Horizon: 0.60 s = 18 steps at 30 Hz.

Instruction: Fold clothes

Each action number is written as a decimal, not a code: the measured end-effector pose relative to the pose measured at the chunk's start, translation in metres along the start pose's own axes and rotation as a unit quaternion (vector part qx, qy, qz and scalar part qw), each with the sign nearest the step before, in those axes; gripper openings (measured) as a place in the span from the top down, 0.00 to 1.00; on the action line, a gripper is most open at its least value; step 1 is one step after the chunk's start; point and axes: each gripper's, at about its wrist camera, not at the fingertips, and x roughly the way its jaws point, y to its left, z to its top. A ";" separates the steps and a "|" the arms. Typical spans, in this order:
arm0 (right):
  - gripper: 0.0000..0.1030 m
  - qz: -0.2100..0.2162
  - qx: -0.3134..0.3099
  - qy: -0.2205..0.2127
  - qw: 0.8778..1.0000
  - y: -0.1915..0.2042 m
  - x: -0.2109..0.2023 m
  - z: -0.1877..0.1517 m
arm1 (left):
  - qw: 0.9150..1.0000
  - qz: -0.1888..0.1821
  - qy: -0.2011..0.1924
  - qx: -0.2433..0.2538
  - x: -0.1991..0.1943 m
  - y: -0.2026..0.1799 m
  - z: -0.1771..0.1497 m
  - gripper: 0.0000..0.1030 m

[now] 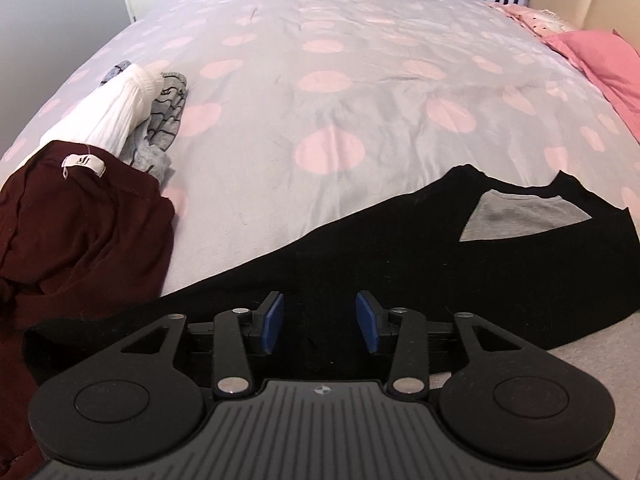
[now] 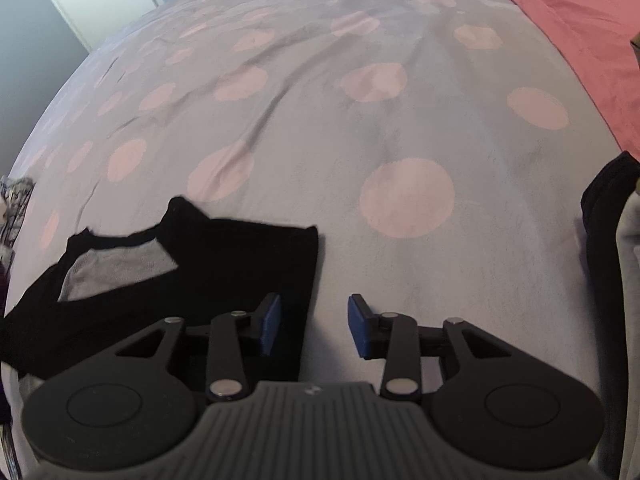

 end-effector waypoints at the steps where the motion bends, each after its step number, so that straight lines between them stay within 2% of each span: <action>1: 0.61 0.003 -0.005 0.007 1.000 0.002 -0.002 -0.004 | 1.000 0.001 0.003 0.001 0.000 0.000 -0.001 0.62; 5: 0.64 0.021 -0.033 0.031 0.999 0.010 -0.011 -0.027 | 1.000 0.002 0.012 -0.005 -0.002 0.001 -0.006 0.62; 8: 0.64 0.023 -0.083 0.032 0.996 0.022 -0.022 -0.047 | 1.000 -0.002 0.015 -0.013 -0.005 0.003 -0.009 0.62; 12: 0.64 0.022 -0.143 0.032 0.989 0.040 -0.025 -0.073 | 1.000 -0.008 0.016 -0.002 -0.011 -0.005 -0.016 0.62; 15: 0.65 -0.016 -0.183 0.019 0.983 0.050 -0.018 -0.085 | 1.000 -0.012 0.017 0.008 -0.015 -0.011 -0.021 0.62; 16: 0.68 -0.030 -0.191 0.011 0.981 0.051 -0.017 -0.088 | 1.000 -0.015 0.018 0.013 -0.018 -0.014 -0.023 0.62; 18: 0.81 -0.047 -0.190 -0.004 0.981 0.048 -0.015 -0.087 | 0.999 -0.026 0.025 0.031 -0.020 -0.022 -0.029 0.62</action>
